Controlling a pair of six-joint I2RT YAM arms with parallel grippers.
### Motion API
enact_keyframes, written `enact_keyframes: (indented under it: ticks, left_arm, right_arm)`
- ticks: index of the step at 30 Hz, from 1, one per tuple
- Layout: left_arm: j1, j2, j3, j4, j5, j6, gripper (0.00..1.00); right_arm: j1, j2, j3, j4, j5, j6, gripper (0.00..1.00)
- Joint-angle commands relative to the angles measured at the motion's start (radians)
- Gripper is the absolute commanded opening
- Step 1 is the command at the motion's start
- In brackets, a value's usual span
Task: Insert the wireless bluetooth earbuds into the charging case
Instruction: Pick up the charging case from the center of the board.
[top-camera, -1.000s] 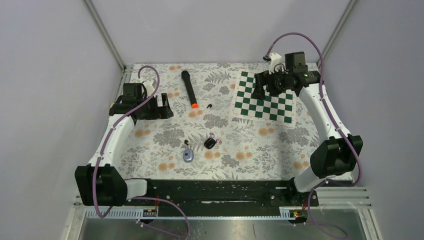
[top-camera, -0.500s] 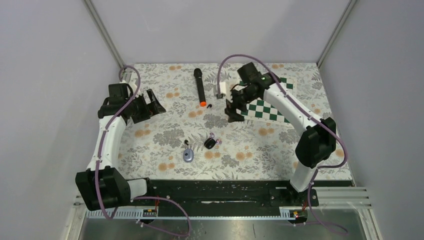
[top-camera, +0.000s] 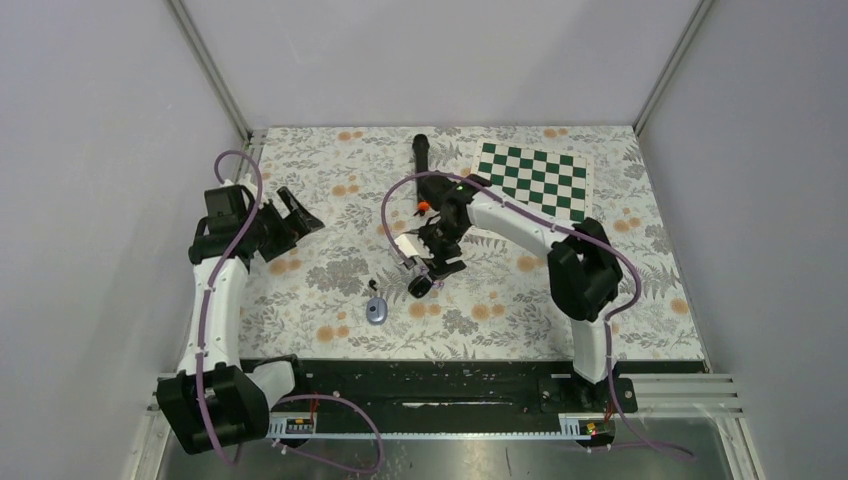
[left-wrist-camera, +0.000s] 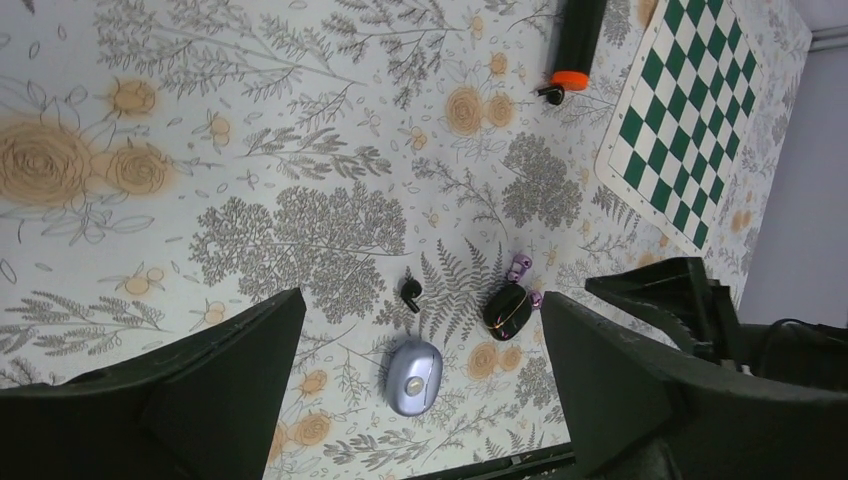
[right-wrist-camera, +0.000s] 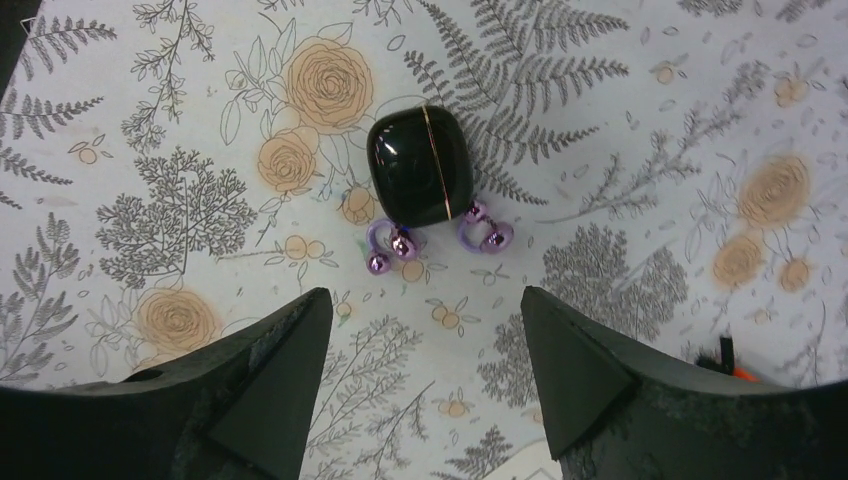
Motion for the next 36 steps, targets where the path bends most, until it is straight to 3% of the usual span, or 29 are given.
enact_keyframes:
  ticks: [1, 18, 36]
  left_arm:
    - [0.038, -0.040, -0.066, 0.062, 0.012, -0.048, 0.90]
    - [0.076, -0.030, -0.102, 0.069, 0.028, -0.071, 0.88]
    - [0.076, -0.034, -0.112, 0.076, 0.031, -0.077, 0.88]
  right_arm:
    - [0.035, 0.052, 0.068, -0.006, 0.019, -0.083, 0.77]
    - [0.108, 0.167, 0.106, -0.004, 0.044, -0.071, 0.77]
    - [0.128, 0.207, 0.063, 0.066, 0.145, -0.018, 0.67]
